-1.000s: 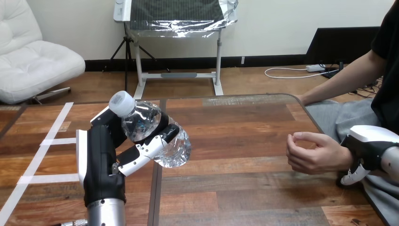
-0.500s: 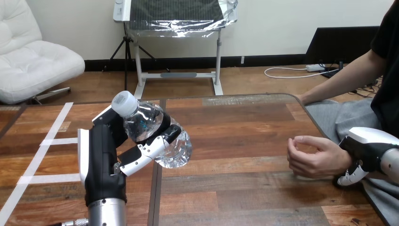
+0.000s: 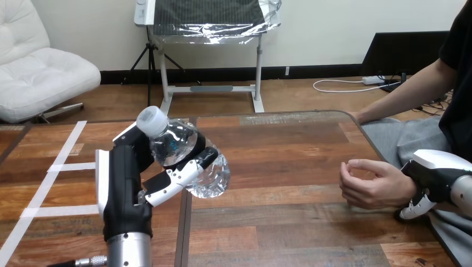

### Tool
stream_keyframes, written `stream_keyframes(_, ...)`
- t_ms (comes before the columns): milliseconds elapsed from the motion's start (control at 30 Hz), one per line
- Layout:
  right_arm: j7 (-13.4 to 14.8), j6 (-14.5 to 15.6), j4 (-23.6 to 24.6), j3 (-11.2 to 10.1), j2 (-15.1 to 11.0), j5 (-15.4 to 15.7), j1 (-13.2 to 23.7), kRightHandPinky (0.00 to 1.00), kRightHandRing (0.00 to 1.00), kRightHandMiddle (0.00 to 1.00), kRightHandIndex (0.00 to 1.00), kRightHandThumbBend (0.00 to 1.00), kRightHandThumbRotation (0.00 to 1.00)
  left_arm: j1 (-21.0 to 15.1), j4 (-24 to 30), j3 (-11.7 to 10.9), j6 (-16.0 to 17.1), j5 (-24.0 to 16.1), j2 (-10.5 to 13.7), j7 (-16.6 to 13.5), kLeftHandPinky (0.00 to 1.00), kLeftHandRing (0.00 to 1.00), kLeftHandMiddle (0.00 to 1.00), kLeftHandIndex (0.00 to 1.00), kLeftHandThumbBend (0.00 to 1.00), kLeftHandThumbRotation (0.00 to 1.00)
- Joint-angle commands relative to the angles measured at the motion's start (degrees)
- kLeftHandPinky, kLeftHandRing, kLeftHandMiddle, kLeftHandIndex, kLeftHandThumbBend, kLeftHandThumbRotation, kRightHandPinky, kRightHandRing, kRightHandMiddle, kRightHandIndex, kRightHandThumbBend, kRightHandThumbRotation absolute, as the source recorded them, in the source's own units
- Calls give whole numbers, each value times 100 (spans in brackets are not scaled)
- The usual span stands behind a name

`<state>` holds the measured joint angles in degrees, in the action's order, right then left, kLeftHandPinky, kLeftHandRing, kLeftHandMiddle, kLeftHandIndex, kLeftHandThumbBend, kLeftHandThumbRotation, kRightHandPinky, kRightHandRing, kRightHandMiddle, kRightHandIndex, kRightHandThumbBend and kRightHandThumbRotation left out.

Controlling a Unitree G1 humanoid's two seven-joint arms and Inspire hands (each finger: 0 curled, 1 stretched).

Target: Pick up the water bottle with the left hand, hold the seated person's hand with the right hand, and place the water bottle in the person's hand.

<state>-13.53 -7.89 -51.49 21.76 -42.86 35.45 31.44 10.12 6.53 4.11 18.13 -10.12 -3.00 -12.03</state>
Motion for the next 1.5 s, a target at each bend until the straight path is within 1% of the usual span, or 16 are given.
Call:
stream_keyframes(0, -37, -29, 368, -105, 57, -132, -60, 21, 30, 40, 37, 63, 0, -565, 196, 151, 93, -106, -84, 56, 36, 39, 43, 48, 63, 0)
stream_keyframes(100, -88, -38, 442, -135, 25, -147, -62, 22, 31, 41, 38, 64, 0, -590, 197, 173, 77, -16, -109, 121, 37, 39, 43, 48, 63, 0)
stream_keyframes(200, -96, -12, 528, -124, -7, -87, -56, 24, 33, 42, 39, 64, 0, -614, 201, 192, 46, 26, -141, 154, 37, 39, 43, 48, 63, 0)
stream_keyframes(333, -122, -37, 571, -181, -29, -122, -54, 26, 35, 43, 41, 65, 0, -657, 190, 221, 45, -32, -130, 160, 37, 39, 43, 48, 64, 0)
stream_keyframes(433, -128, -57, 609, -220, -40, -138, -61, 26, 34, 43, 42, 66, 0, -685, 178, 244, 55, -66, -117, 153, 37, 39, 43, 48, 65, 0)
stream_keyframes(600, -138, -87, 675, -269, -60, -137, -66, 21, 29, 39, 40, 66, 0, -727, 176, 278, 25, -130, -102, 125, 36, 39, 43, 48, 65, 0)
stream_keyframes(800, -156, 3, 753, -285, -75, -103, -55, 19, 28, 38, 40, 66, 0, -774, 186, 307, -28, -217, -92, 120, 35, 39, 43, 48, 65, 0)
stream_keyframes(900, -120, -25, 761, -310, -83, -127, -62, 18, 26, 37, 40, 66, 0, -781, 202, 328, -53, -255, -92, 122, 35, 39, 43, 48, 64, 0)
stream_keyframes(1000, -13, -106, 780, -271, -126, -48, -62, 18, 27, 37, 39, 66, 0, -790, 225, 351, -106, -278, -91, 128, 35, 39, 43, 48, 64, 0)
stream_keyframes(1100, -52, -56, 819, -282, -135, -53, -56, 19, 28, 39, 40, 66, 0, -799, 236, 380, -124, -260, -80, 155, 35, 39, 43, 48, 64, 0)
stream_keyframes(1200, -19, -38, 834, -273, -141, -22, -44, 22, 30, 40, 41, 66, 0, -813, 253, 406, -172, -258, -75, 172, 35, 39, 44, 48, 63, 0)
stream_keyframes(1333, -18, -85, 863, -312, -160, -69, -53, 24, 32, 41, 41, 67, 0, -832, 270, 452, -207, -274, -87, 172, 34, 39, 44, 48, 64, 0)
stream_keyframes(1400, -33, -77, 902, -333, -167, -94, -67, 23, 31, 40, 40, 67, 0, -835, 286, 473, -231, -274, -92, 178, 34, 39, 43, 48, 64, 0)
stream_keyframes(1467, 26, -168, 926, -327, -198, -81, -84, 24, 31, 40, 40, 68, 0, -854, 276, 494, -243, -260, -93, 198, 34, 39, 43, 48, 64, 0)
